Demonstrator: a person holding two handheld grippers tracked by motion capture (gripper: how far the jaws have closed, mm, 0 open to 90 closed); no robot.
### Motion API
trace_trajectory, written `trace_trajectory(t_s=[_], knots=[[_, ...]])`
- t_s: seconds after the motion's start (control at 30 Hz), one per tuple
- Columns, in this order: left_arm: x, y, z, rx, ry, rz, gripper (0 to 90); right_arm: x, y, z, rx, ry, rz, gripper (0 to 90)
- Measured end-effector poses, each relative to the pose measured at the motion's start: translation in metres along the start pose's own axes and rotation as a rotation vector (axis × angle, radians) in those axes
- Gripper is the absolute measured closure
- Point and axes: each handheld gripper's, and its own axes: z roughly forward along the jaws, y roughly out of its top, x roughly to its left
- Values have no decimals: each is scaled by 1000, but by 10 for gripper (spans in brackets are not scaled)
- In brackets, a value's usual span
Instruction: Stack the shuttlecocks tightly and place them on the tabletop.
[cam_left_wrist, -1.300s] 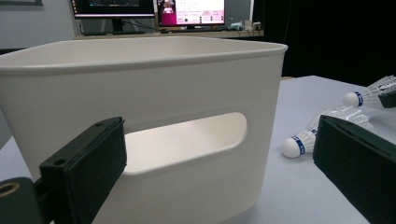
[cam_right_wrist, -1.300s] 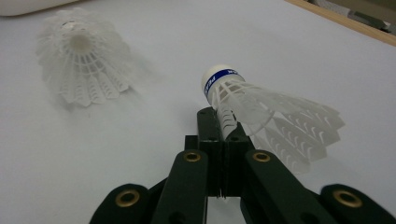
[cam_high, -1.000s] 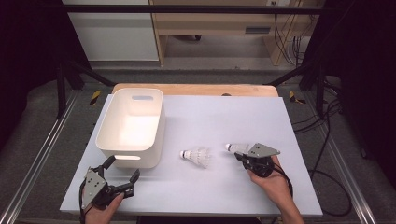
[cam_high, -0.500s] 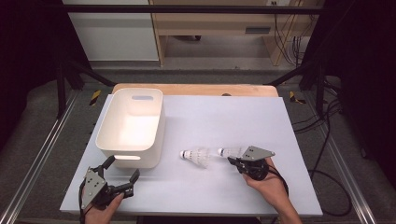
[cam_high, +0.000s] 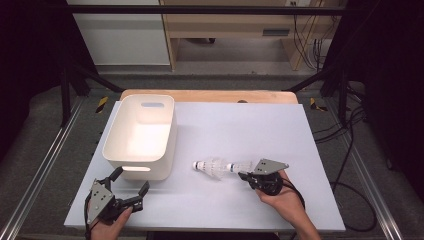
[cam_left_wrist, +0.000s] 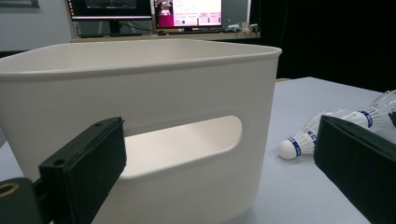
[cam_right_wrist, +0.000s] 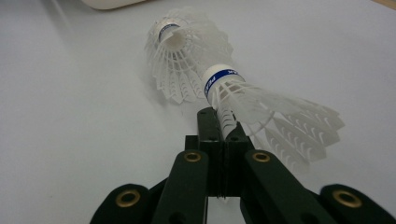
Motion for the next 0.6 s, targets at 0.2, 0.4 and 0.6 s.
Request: trace_trajectory(t_s=[0.2, 0.4, 0.6], knots=[[-1, 0, 1, 0, -5, 5, 10, 1, 1, 1, -3, 5, -2, 899], [-2, 1, 0, -2, -13, 6, 10, 3, 2, 3, 4, 7, -6, 899], [-2, 1, 1, -3, -15, 8, 9, 5, 3, 7, 45, 16, -33, 900]])
